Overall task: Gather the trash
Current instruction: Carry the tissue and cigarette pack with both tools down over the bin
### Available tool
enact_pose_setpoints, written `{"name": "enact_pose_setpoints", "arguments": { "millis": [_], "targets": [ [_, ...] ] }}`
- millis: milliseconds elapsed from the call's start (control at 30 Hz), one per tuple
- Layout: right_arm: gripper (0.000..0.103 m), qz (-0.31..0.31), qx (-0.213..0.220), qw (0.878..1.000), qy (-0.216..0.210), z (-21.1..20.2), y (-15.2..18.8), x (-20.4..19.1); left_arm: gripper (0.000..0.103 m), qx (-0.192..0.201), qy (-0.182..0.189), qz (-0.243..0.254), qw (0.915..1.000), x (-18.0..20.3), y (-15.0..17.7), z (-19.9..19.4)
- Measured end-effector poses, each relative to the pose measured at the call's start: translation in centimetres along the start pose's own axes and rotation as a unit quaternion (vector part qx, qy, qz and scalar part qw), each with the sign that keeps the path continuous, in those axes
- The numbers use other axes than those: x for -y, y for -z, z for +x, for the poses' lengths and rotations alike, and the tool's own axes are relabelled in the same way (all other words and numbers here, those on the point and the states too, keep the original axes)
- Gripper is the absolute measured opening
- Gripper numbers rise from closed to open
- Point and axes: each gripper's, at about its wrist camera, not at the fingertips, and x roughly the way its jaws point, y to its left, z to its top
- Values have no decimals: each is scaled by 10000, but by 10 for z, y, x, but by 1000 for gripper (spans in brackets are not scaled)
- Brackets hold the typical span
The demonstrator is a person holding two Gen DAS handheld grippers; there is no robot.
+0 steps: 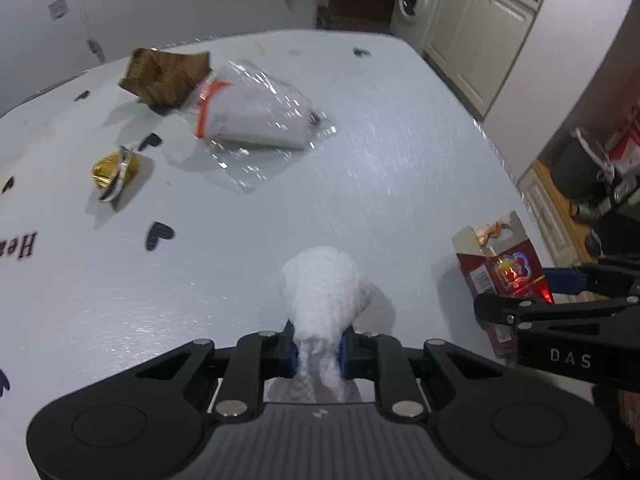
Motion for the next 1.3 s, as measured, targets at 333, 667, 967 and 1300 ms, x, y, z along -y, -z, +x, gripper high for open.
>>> {"name": "enact_pose_setpoints", "arguments": {
  "millis": [333, 667, 967, 1300],
  "targets": [
    [52, -20, 506, 9987, -80, -42, -7, 7, 19, 527, -53, -304, 9981, -2, -5, -48],
    [52, 14, 910, 9958, -98, -86, -16, 22, 19, 733, -262, -533, 9955, 16, -3, -73],
    [52, -7, 1024, 9947, -98, -100, -10, 62, 19, 823, -372, -570, 9943, 66, -8, -76],
    [52, -126, 1048, 9941, -263, -118, 5, 154, 19, 866, -602, -790, 9913, 158, -8, -71]
  ]
}}
